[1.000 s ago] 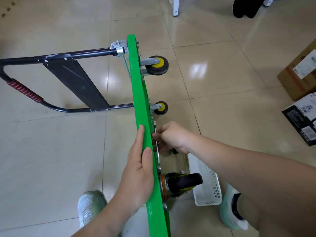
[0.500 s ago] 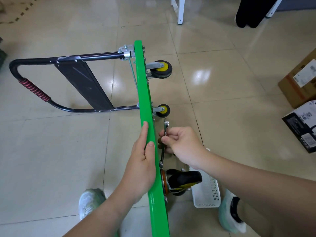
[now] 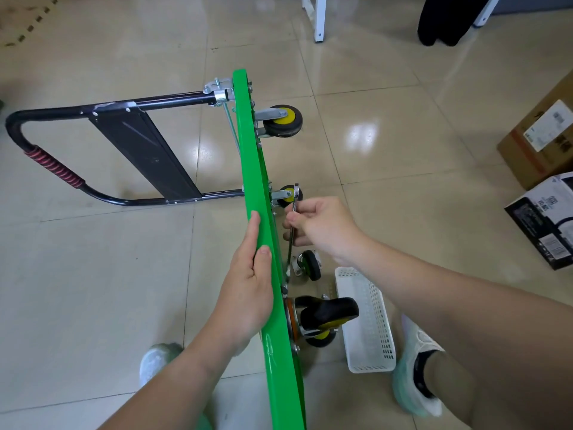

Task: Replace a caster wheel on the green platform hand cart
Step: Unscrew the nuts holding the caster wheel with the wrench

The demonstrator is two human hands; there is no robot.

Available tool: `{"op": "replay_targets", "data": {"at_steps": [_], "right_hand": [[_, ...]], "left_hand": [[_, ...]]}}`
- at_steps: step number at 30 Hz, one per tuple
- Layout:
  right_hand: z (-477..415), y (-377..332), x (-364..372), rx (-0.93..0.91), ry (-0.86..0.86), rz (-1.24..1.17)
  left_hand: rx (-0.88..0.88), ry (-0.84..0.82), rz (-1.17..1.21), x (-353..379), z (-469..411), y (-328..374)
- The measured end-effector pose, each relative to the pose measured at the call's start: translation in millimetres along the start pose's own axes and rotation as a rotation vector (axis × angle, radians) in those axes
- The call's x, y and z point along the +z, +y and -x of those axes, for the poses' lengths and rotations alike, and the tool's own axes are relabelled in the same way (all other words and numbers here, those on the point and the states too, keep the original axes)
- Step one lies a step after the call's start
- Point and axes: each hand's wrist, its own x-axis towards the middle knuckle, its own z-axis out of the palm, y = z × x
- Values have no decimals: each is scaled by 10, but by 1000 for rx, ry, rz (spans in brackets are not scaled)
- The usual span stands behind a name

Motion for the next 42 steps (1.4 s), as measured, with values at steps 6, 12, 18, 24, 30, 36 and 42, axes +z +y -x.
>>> {"op": "replay_targets", "data": {"at_steps": [6, 12, 18, 24, 30, 36, 42], "right_hand": [[-307, 122, 28, 217, -97, -5], [-497, 252, 131, 313, -236, 34], [-575, 358, 154, 429, -302, 0], [-593, 387, 188, 479, -290, 33], [-586, 439, 192, 499, -262, -11], [-539, 406, 215, 480, -286, 19], [-479, 362, 224, 424, -266, 84]], "left_hand": [[-13, -16, -22, 2, 1, -21], [-23, -29, -36, -8, -7, 2], [-22, -39, -42, -17, -9, 26], [-21, -37, -45, -10, -28, 21], [-17, -34, -47, -16, -38, 25], [-15, -32, -53, -20, -30, 26], [-19, -36, -40, -13, -38, 30]]}}
